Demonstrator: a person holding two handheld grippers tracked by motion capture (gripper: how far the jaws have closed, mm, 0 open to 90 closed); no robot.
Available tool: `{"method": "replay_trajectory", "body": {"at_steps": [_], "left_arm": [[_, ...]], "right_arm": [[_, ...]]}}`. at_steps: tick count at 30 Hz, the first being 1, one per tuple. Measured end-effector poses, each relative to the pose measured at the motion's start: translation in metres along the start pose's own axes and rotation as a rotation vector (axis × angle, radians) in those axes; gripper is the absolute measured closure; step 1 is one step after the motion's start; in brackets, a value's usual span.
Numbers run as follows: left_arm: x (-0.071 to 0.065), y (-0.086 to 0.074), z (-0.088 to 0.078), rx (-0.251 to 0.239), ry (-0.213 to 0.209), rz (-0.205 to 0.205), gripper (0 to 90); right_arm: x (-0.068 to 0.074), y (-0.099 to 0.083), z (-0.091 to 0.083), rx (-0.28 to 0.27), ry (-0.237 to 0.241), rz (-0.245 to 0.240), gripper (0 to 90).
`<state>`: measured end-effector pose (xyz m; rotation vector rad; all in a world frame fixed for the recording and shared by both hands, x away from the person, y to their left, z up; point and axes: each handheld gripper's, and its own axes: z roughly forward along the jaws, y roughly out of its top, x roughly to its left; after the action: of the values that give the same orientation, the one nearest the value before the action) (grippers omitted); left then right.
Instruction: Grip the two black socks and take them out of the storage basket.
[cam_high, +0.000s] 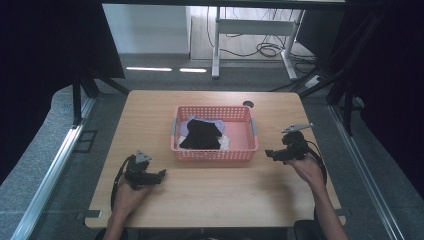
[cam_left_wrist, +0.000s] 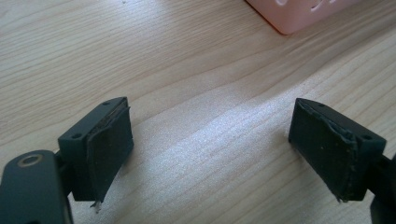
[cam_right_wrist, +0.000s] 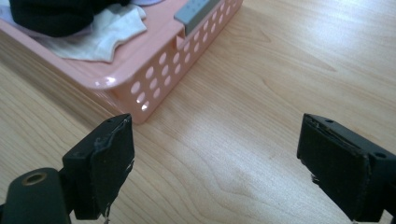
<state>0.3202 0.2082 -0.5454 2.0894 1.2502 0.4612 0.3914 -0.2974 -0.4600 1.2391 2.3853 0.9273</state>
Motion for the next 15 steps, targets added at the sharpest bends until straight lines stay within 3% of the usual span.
{"method": "replay_trajectory", "body": {"at_steps": [9, 15], "left_arm": [[0.000, 0.000, 0.000, 0.001, 0.000, -0.001, 13.6], [0.000, 0.000, 0.000, 0.001, 0.000, 0.000, 13.5]], "right_arm": [[0.004, 0.029, -0.011, 0.013, 0.015, -0.048, 13.2], [0.007, 0.050, -0.013, 0.013, 0.062, -0.055, 13.3]]}}
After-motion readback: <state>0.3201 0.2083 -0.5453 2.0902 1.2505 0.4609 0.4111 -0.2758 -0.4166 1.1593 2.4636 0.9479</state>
